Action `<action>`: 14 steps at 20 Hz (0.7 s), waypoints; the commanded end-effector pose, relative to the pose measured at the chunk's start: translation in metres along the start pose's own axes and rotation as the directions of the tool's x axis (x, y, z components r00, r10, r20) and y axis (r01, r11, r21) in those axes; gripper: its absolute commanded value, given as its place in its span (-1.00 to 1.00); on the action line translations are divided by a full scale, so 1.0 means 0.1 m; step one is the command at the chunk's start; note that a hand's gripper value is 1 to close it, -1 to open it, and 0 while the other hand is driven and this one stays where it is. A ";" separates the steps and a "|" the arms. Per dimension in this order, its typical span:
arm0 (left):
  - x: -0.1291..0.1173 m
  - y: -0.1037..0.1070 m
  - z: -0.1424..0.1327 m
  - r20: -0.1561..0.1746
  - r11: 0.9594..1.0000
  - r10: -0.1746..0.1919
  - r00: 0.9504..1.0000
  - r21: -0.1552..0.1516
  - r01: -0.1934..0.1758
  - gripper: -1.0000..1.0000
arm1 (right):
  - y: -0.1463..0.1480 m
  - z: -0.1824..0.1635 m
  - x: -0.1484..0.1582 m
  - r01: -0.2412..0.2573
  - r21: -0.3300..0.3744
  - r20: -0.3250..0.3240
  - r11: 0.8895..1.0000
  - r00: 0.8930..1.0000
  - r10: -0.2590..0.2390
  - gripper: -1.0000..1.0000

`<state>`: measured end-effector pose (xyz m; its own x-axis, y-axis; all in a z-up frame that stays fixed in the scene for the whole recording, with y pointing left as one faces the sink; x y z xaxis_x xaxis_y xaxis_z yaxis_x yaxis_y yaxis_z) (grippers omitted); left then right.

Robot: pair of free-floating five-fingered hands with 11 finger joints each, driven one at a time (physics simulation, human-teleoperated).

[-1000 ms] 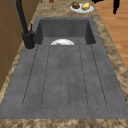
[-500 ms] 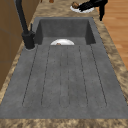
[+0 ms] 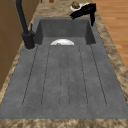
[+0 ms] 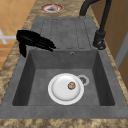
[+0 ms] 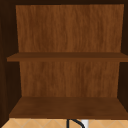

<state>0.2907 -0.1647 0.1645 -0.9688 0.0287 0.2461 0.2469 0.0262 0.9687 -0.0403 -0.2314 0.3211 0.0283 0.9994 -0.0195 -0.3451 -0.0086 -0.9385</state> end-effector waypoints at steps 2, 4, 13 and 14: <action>-0.17 -0.13 -0.11 0.011 0.994 0.109 0.994 -0.020 -0.108 -1.00 | 0.00 0.00 0.00 0.000 0.000 0.000 1.000 1.000 0.000 0.00; -0.24 -0.18 -0.16 0.008 0.990 0.139 0.990 -0.016 -0.139 -1.00 | 0.00 0.00 0.00 0.000 0.000 0.000 1.000 1.000 0.000 0.00; -0.62 -0.35 -0.22 0.000 0.956 0.293 0.956 -0.003 -0.293 -1.00 | 0.00 0.00 0.00 0.000 0.000 0.000 1.000 1.000 0.000 0.00; -0.70 -0.39 -0.22 -0.001 0.954 0.301 0.954 -0.003 -0.301 -1.00 | 0.00 0.00 0.00 0.000 0.000 0.000 1.000 1.000 0.000 0.00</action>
<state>0.3329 -0.1888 0.1225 -0.8907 0.0352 0.4532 0.4541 0.0232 0.8907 -0.0403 -0.2314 0.3211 0.0283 0.9994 -0.0195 -0.3451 -0.0086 -0.9385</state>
